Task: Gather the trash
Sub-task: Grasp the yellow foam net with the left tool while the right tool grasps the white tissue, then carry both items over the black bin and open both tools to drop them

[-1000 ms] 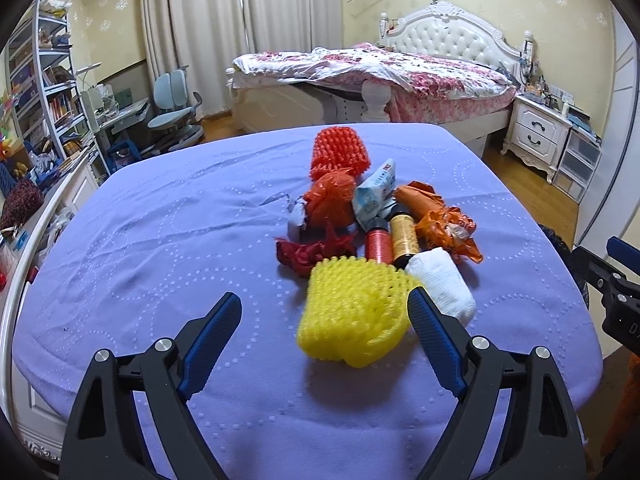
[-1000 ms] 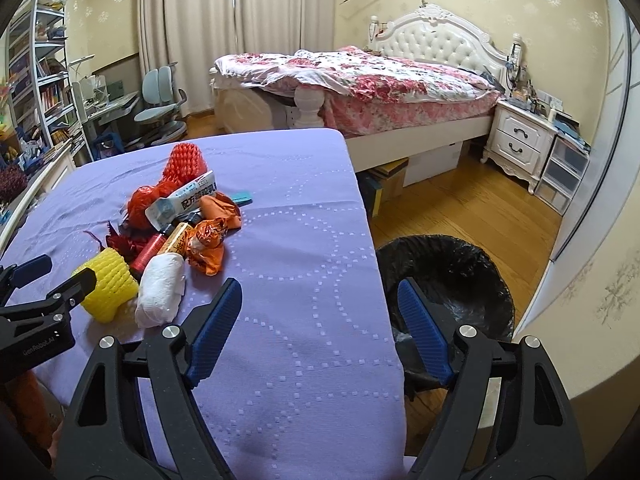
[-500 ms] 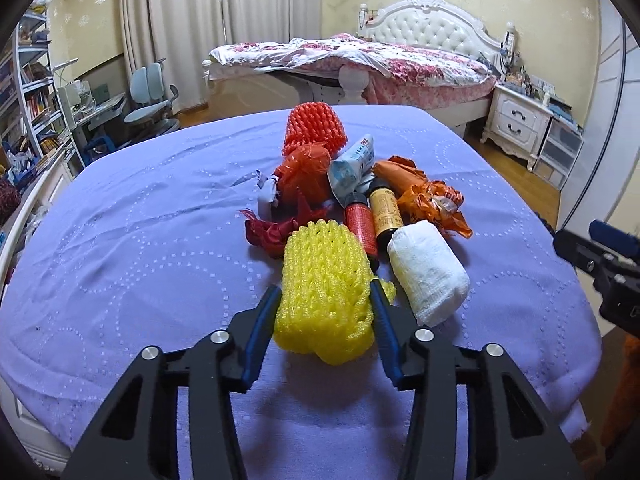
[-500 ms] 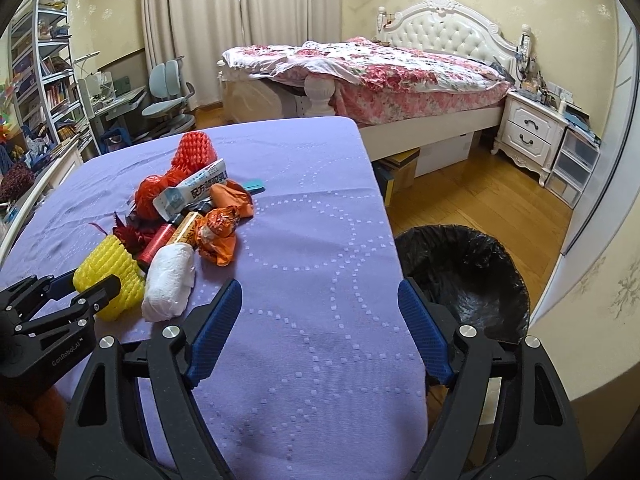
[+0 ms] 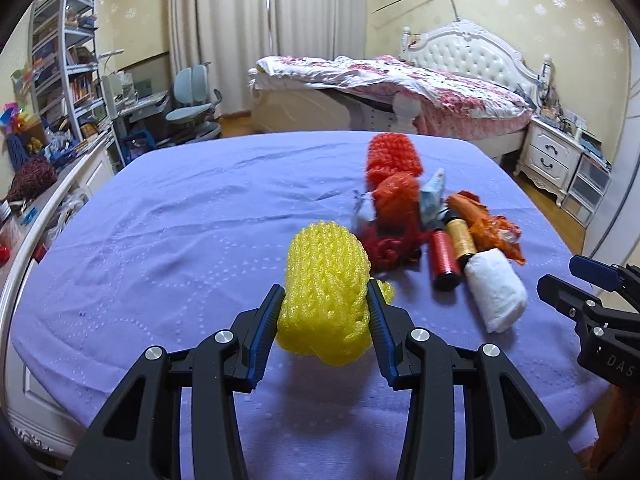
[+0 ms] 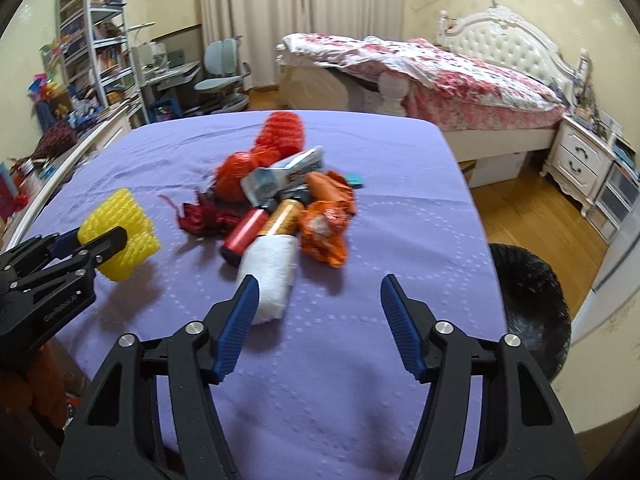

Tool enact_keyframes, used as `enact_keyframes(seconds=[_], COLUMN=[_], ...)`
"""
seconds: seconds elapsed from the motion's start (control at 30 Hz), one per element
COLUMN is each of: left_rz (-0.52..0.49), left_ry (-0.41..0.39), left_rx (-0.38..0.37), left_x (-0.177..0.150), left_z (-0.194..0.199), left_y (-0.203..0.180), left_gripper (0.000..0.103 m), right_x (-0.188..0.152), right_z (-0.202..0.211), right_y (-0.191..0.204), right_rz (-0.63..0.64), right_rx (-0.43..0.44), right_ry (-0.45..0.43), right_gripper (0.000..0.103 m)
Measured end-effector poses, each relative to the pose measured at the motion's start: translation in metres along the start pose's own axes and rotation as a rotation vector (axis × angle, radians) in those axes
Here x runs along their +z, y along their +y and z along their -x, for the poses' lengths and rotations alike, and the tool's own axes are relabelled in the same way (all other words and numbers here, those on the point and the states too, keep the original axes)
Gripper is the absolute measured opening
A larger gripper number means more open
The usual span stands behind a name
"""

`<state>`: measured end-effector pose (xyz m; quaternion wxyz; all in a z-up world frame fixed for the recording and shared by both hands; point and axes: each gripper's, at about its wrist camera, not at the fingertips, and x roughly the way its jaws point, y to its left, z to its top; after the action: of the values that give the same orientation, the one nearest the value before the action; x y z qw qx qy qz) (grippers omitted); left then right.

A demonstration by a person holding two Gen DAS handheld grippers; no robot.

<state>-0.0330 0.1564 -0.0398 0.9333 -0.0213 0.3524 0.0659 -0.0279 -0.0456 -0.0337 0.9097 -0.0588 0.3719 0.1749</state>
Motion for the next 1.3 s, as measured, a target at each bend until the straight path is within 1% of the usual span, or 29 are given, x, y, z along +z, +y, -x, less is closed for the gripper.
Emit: enact_keyframes(seconds=[0.2,0.27,0.33,0.37,0.4,0.43,0.47,0.5,0.67,0.77,0.8,0.83,0.9,1.07,1.1,1.13,1.17,1.3], left_rz=[0.029,0.033,0.036,0.038,0.041,0.044,0.044,0.044,0.037,0.037,0.037,0.039,0.043,0.051,0.053,0.054,0.054,0.062], left_ry=[0.005,0.006,0.009,0.011,0.014,0.016,0.015,0.013,0.0,0.006,0.007,0.008,0.01,0.012,0.011,0.01,0.01,0.005], left_rx=[0.024,0.024,0.022,0.02,0.018,0.014,0.013,0.013,0.005,0.008,0.011,0.012,0.015,0.015,0.015,0.014,0.013,0.004], left_x=[-0.004,-0.004,-0.005,-0.006,-0.007,-0.008,-0.008,-0.009,-0.007,-0.008,-0.009,-0.008,-0.009,-0.009,-0.009,-0.01,-0.01,-0.009], left_z=[-0.005,-0.007,-0.01,-0.011,-0.012,-0.013,-0.013,-0.012,-0.008,-0.007,-0.007,-0.007,-0.007,-0.007,-0.007,-0.006,-0.006,-0.004], left_y=[0.013,0.014,0.015,0.016,0.017,0.017,0.017,0.017,0.015,0.014,0.015,0.015,0.016,0.018,0.018,0.017,0.017,0.015], left_gripper=[0.044,0.044,0.044,0.044,0.044,0.044,0.044,0.044,0.044,0.044,0.044,0.044,0.044,0.044,0.044,0.044,0.044,0.044], right_x=[0.005,0.005,0.004,0.004,0.003,0.003,0.003,0.003,0.001,0.001,0.001,0.0,-0.001,-0.005,-0.005,-0.005,-0.005,-0.005], right_z=[-0.017,-0.022,-0.028,-0.03,-0.029,-0.028,-0.026,-0.025,-0.023,-0.024,-0.024,-0.026,-0.028,-0.034,-0.034,-0.033,-0.033,-0.025], right_y=[0.023,0.028,0.03,0.032,0.033,0.034,0.033,0.032,0.028,0.027,0.026,0.024,0.023,0.023,0.023,0.024,0.025,0.026], right_rz=[0.034,0.036,0.038,0.046,0.055,0.058,0.058,0.057,0.05,0.044,0.035,0.025,0.019,0.009,0.01,0.016,0.019,0.03], right_rx=[0.039,0.059,0.074,0.066,0.056,0.057,0.057,0.06,0.071,0.076,0.08,0.08,0.077,0.094,0.097,0.109,0.123,0.117], right_ry=[0.029,0.045,0.066,0.071,0.066,0.061,0.055,0.05,0.053,0.053,0.056,0.063,0.072,0.094,0.093,0.091,0.09,0.072], right_gripper=[0.052,0.047,0.038,0.038,0.035,0.028,0.024,0.023,0.022,0.029,0.037,0.042,0.044,0.043,0.037,0.026,0.026,0.025])
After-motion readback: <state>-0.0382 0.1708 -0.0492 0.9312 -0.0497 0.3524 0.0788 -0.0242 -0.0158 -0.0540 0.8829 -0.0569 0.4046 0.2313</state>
